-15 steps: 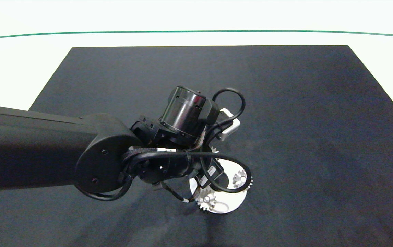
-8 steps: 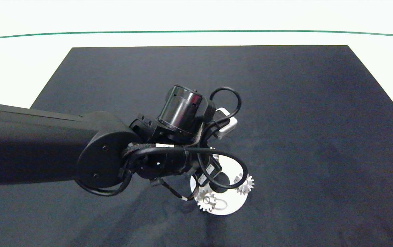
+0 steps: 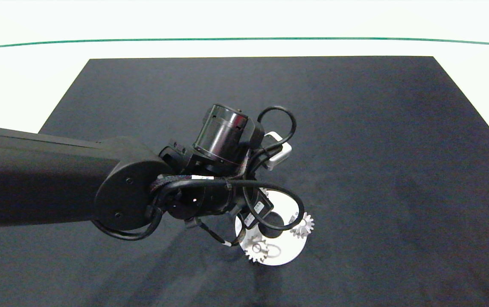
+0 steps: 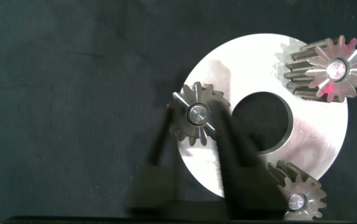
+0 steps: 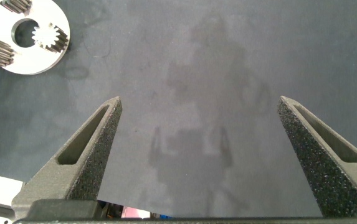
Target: Install three planetary gears onto the carrier pins
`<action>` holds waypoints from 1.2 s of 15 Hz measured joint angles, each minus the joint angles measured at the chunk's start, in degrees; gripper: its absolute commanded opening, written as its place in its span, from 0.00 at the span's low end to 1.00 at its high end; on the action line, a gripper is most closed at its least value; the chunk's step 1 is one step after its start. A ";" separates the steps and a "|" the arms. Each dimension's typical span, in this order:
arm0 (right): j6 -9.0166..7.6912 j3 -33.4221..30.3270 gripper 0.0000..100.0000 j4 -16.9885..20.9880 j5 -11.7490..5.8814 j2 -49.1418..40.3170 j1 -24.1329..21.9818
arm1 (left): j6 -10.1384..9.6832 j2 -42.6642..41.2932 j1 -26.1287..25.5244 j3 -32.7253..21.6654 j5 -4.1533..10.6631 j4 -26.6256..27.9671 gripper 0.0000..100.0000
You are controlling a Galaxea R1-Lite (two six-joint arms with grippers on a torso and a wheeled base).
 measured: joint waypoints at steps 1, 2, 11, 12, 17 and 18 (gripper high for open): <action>0.00 0.00 1.00 0.00 0.01 0.00 0.00 | -0.05 -0.07 0.02 0.04 0.00 0.02 0.00; 0.02 0.00 1.00 0.00 0.00 0.00 0.00 | -0.11 -0.20 0.02 0.24 0.05 0.02 0.00; 0.11 0.00 1.00 0.00 0.00 0.02 0.00 | -0.29 -4.18 0.00 1.40 0.16 0.37 0.00; 0.11 0.00 1.00 0.02 -0.02 0.02 0.00 | -0.30 -4.30 0.00 1.82 0.18 0.33 0.00; 0.11 0.00 1.00 0.00 0.04 0.02 0.00 | -0.33 -4.38 0.00 2.54 0.16 0.28 0.00; 0.09 0.00 1.00 0.00 0.04 0.02 0.02 | -0.33 -4.40 0.00 2.76 0.18 0.22 0.00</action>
